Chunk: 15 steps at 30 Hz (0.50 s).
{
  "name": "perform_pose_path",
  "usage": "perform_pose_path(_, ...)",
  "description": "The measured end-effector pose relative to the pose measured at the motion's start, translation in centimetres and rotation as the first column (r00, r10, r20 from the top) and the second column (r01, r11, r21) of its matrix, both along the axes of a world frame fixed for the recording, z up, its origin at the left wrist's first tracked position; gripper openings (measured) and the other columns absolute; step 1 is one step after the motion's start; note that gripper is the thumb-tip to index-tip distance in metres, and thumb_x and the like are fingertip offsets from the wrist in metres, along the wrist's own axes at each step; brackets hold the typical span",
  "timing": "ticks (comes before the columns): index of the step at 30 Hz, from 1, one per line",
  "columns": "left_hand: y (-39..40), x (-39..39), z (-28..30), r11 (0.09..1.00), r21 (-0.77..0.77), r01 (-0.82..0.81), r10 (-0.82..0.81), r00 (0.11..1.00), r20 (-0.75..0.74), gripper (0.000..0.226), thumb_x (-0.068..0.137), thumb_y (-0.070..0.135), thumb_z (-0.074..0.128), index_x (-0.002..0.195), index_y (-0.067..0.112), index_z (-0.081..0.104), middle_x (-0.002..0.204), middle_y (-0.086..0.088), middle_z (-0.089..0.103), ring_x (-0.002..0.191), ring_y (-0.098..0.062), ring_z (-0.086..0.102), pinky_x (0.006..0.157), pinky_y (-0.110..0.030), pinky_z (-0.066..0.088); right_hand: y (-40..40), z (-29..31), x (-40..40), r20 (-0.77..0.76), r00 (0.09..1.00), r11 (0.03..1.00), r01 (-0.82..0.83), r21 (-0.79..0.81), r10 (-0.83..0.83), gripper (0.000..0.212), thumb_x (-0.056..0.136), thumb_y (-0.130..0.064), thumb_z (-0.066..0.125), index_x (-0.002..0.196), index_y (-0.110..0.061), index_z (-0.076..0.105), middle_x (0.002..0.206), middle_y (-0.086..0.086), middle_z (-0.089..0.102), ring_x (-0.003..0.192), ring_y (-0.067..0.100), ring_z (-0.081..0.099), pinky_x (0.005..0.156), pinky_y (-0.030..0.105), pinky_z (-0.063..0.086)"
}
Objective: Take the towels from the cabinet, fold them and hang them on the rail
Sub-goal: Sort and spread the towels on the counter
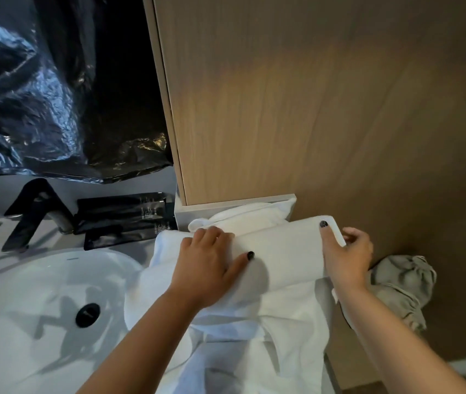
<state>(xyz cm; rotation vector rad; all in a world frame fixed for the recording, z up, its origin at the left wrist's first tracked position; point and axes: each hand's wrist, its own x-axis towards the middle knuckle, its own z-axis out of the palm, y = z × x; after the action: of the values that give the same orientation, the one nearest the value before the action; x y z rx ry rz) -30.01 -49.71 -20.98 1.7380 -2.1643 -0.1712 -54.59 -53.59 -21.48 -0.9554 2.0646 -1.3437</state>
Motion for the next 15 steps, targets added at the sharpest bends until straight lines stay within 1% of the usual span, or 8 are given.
perform_pose_path(2, -0.7, 0.1, -0.4, 0.997, -0.078, 0.015, -0.017, 0.999, -0.029, 0.059, 0.092, 0.066, 0.032, 0.099, 0.017, 0.065, 0.099, 0.0, 0.057, 0.09, -0.026, 0.051, 0.08, -0.042, 0.046, 1.6, 0.2, 0.8, 0.085, 0.99, 0.993, 0.115, 0.019, -0.116, 0.06, 0.082, -0.038, 0.076, 0.126, -0.011, 0.046, 0.134, 0.011, 0.04, 0.121, 0.026, 0.044, 0.098, 0.036, 0.04)
perform_pose_path(3, -0.8, 0.1, -0.7, 0.993, -0.115, 0.029, -0.034, 0.999, -0.037, 0.056, 0.092, 0.064, 0.035, 0.096, 0.017, 0.064, 0.096, 0.0, 0.056, 0.087, -0.025, 0.049, 0.078, -0.042, 0.046, 2.7, 0.2, 1.3, 0.183, 0.971, 0.988, 0.155, 0.012, -0.154, 0.061, 0.082, -0.034, 0.078, 0.126, -0.011, 0.043, 0.135, 0.011, 0.037, 0.116, 0.023, 0.047, 0.096, 0.034, 0.041)
perform_pose_path(5, -0.8, -0.1, -0.9, 0.986, -0.154, 0.062, -0.072, 0.996, -0.059, 0.052, 0.093, 0.061, 0.039, 0.096, 0.015, 0.062, 0.094, 0.0, 0.053, 0.083, -0.022, 0.046, 0.077, -0.039, 0.045, 4.6, 0.1, 2.1, 0.432, 0.891, 0.984, 0.173, -0.043, -0.138, 0.05, 0.083, -0.022, 0.078, 0.117, -0.007, 0.044, 0.119, 0.01, 0.051, 0.09, 0.012, 0.059, 0.083, 0.03, 0.047)
perform_pose_path(6, -0.8, -0.2, -1.1, 0.984, -0.163, 0.075, -0.088, 0.993, -0.074, 0.051, 0.094, 0.06, 0.04, 0.097, 0.015, 0.062, 0.094, 0.001, 0.053, 0.082, -0.021, 0.045, 0.077, -0.037, 0.045, 5.4, 0.1, 2.7, 0.559, 0.825, 0.987, 0.146, -0.064, -0.086, 0.042, 0.084, -0.016, 0.077, 0.111, -0.003, 0.048, 0.107, 0.009, 0.062, 0.081, 0.011, 0.063, 0.078, 0.03, 0.05)
perform_pose_path(7, -0.8, -0.2, -1.1, 0.982, -0.167, 0.086, -0.102, 0.991, -0.085, 0.05, 0.094, 0.06, 0.04, 0.098, 0.015, 0.061, 0.094, 0.001, 0.052, 0.082, -0.02, 0.044, 0.076, -0.035, 0.044, 6.0, 0.1, 3.3, 0.676, 0.736, 0.992, 0.109, -0.07, -0.034, 0.035, 0.086, -0.013, 0.075, 0.111, 0.002, 0.055, 0.1, 0.009, 0.07, 0.08, 0.013, 0.069, 0.076, 0.03, 0.054)
perform_pose_path(9, -0.8, -0.2, -1.3, 0.979, -0.168, 0.112, -0.132, 0.985, -0.112, 0.05, 0.094, 0.06, 0.04, 0.099, 0.014, 0.06, 0.094, 0.002, 0.052, 0.083, -0.019, 0.045, 0.077, -0.034, 0.043, 6.7, 0.3, 4.3, 0.835, 0.55, 0.997, 0.063, -0.037, -0.004, 0.03, 0.087, -0.013, 0.072, 0.114, -0.002, 0.064, 0.103, 0.007, 0.075, 0.092, 0.017, 0.073, 0.078, 0.03, 0.059)
perform_pose_path(11, -0.8, 0.0, -1.4, 0.974, -0.171, 0.151, -0.173, 0.977, -0.123, 0.05, 0.095, 0.061, 0.041, 0.102, 0.015, 0.059, 0.096, 0.002, 0.053, 0.085, -0.018, 0.047, 0.078, -0.032, 0.044, 6.8, 0.4, 4.7, 0.901, 0.433, 0.999, 0.028, -0.018, 0.004, 0.033, 0.087, -0.015, 0.073, 0.118, -0.008, 0.066, 0.108, 0.005, 0.075, 0.102, 0.018, 0.071, 0.087, 0.032, 0.057)
perform_pose_path(15, 0.5, -0.2, -1.8, 0.934, -0.252, 0.252, -0.286, 0.952, -0.108, 0.051, 0.096, 0.06, 0.044, 0.109, 0.013, 0.058, 0.1, 0.0, 0.055, 0.086, -0.018, 0.051, 0.077, -0.029, 0.043, 7.1, 0.6, 3.8, 0.957, 0.284, 0.998, -0.04, -0.042, 0.051, 0.042, 0.082, -0.019, 0.073, 0.123, -0.01, 0.066, 0.114, 0.006, 0.073, 0.108, 0.022, 0.068, 0.1, 0.041, 0.052)
